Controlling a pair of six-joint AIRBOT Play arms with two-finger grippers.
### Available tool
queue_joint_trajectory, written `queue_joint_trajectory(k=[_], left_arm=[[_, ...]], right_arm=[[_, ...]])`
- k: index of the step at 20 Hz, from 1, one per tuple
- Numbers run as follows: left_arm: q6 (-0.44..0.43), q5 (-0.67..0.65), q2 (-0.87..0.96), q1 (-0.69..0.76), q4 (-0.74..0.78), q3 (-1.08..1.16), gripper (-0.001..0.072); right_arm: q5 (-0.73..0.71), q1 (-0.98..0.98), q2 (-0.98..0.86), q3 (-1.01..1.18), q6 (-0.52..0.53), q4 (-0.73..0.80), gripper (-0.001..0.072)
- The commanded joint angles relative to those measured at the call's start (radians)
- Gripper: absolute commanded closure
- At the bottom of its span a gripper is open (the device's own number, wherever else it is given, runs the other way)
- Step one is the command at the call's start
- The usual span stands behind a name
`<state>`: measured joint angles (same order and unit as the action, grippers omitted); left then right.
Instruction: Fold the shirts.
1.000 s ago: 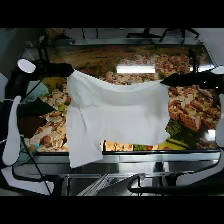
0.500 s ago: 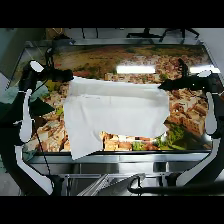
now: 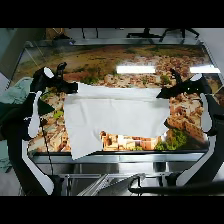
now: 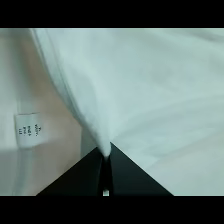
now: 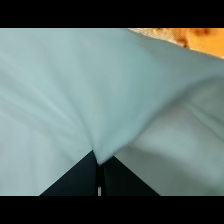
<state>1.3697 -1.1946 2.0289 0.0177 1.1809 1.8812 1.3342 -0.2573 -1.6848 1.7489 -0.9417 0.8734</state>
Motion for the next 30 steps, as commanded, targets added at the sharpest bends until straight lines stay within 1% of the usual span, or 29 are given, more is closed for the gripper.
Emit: queue_joint_trajectory(k=[1, 2, 3, 4, 5, 6, 9, 10, 11, 13, 16, 18, 19, 20, 21, 25, 27, 28, 29, 30], left_arm=[[0.003, -0.017, 0.016, 0.006, 0.006, 0.001, 0.0688], [0.005, -0.03, 0.016, 0.006, 0.006, 0.001, 0.0683], [0.009, -0.047, 0.015, 0.006, 0.006, 0.002, 0.0681], [0.012, -0.068, 0.012, 0.006, 0.005, 0.002, 0.0398], [0.02, -0.095, 0.002, 0.006, 0.005, 0.002, -0.0008], [0.032, -0.124, -0.014, 0.0, 0.005, 0.002, 0.0038], [0.053, -0.23, -0.075, -0.043, 0.006, 0.0, 0.0038], [0.06, -0.273, -0.1, -0.066, 0.005, -0.019, 0.0038], [0.064, -0.299, -0.135, -0.089, 0.004, -0.072, 0.0038], [0.063, -0.301, -0.221, -0.126, 0.003, -0.232, 0.0038], [0.063, -0.25, -0.388, -0.177, 0.003, -0.571, 0.0037], [0.064, -0.205, -0.491, -0.208, -0.004, -0.776, 0.0038], [0.064, -0.179, -0.536, -0.222, -0.017, -0.867, 0.0038], [0.063, -0.15, -0.573, -0.232, -0.042, -0.943, 0.0038], [0.06, -0.109, -0.608, -0.236, -0.071, -1.015, 0.0037], [0.027, 0.027, -0.659, -0.197, -0.143, -1.178, 0.0038], [-0.031, 0.089, -0.658, -0.158, -0.26, -1.218, 0.0039], [-0.052, 0.119, -0.658, -0.139, -0.299, -1.221, 0.0056], [-0.069, 0.144, -0.658, -0.124, -0.319, -1.213, 0.0245], [-0.084, 0.15, -0.658, -0.111, -0.312, -1.194, 0.0563]], right_arm=[[-0.002, 0.006, -0.007, 0.001, 0.003, 0.01, 0.0693], [-0.001, 0.006, -0.006, 0.001, 0.003, 0.01, 0.0693], [0.004, 0.006, -0.003, 0.002, 0.002, 0.009, 0.0652], [0.012, 0.007, 0.004, 0.002, -0.003, 0.008, 0.05], [0.029, 0.006, 0.02, 0.003, -0.021, 0.01, 0.0406], [0.045, 0.0, 0.044, 0.003, -0.04, 0.011, 0.0404], [0.115, -0.052, 0.135, 0.002, -0.132, 0.047, 0.0404], [0.145, -0.076, 0.161, -0.006, -0.149, 0.05, 0.0405], [0.168, -0.105, 0.195, -0.037, -0.163, 0.048, 0.0408], [0.174, -0.163, 0.279, -0.166, -0.166, 0.048, 0.0411], [0.154, -0.268, 0.424, -0.435, -0.146, 0.05, 0.0412], [0.113, -0.353, 0.505, -0.596, -0.147, 0.05, 0.0405], [0.087, -0.393, 0.534, -0.668, -0.147, 0.05, 0.0385], [0.066, -0.422, 0.551, -0.724, -0.147, 0.046, 0.0304], [0.05, -0.442, 0.561, -0.775, -0.145, 0.031, 0.0297], [-0.04, -0.44, 0.562, -0.909, -0.127, 0.018, 0.0298], [-0.055, -0.437, 0.562, -0.95, -0.106, 0.006, 0.0298], [-0.055, -0.437, 0.562, -0.962, -0.101, -0.006, 0.0298], [-0.055, -0.437, 0.562, -0.972, -0.095, -0.014, 0.0298], [-0.055, -0.437, 0.562, -0.978, -0.09, -0.014, 0.0298]])
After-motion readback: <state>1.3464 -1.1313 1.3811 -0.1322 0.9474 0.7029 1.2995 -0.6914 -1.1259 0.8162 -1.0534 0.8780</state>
